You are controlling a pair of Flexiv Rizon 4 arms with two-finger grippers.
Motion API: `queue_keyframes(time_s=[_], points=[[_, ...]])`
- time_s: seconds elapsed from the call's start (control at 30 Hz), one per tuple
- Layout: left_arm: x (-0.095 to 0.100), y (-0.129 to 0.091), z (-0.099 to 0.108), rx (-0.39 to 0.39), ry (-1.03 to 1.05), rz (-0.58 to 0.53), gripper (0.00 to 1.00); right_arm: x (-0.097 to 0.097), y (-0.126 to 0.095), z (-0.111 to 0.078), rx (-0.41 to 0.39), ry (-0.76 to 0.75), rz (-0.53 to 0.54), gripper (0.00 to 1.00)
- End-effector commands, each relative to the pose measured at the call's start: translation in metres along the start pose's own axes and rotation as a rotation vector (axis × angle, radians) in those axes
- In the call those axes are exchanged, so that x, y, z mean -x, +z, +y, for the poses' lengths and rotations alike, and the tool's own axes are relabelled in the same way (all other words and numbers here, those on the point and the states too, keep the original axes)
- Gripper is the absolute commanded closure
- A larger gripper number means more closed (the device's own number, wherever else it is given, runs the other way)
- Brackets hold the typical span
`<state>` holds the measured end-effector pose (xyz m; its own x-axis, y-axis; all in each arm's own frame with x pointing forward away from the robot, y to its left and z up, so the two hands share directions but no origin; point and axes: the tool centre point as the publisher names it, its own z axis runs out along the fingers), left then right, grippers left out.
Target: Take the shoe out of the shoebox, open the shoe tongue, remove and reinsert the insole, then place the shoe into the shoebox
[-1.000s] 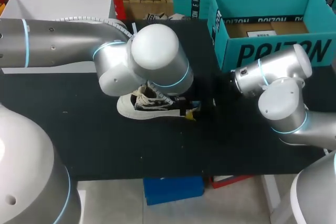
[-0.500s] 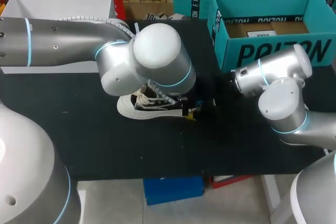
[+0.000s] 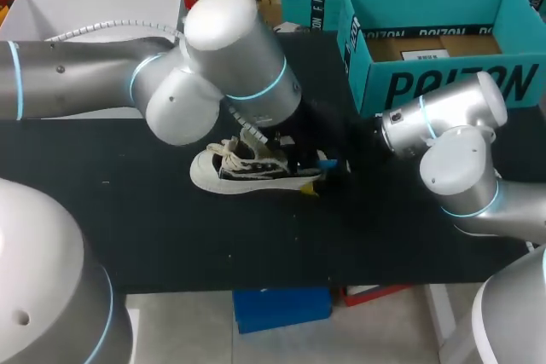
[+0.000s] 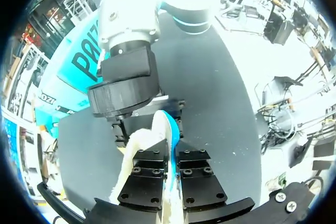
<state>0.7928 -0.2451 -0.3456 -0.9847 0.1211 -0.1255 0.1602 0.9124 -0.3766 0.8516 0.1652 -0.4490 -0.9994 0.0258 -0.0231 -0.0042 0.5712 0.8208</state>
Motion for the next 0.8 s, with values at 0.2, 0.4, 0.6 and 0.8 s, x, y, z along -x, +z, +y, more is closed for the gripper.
queue_keyframes(time_s=[0.2,0.4,0.6,0.8], points=[[-0.016,-0.051,-0.001,-0.164,0.019,0.075,1.0,0.002,0.004,-0.005,-0.002,0.002,0.0,1.0],[-0.025,-0.087,-0.021,-0.248,0.024,0.072,1.0,0.002,0.004,-0.005,-0.002,0.002,0.0,1.0],[-0.032,-0.116,-0.045,-0.35,0.026,0.115,1.0,0.002,0.004,-0.005,-0.002,0.002,0.0,1.0],[-0.025,-0.138,-0.051,-0.548,0.012,0.312,1.0,0.002,0.004,-0.005,-0.002,0.002,0.0,1.0]])
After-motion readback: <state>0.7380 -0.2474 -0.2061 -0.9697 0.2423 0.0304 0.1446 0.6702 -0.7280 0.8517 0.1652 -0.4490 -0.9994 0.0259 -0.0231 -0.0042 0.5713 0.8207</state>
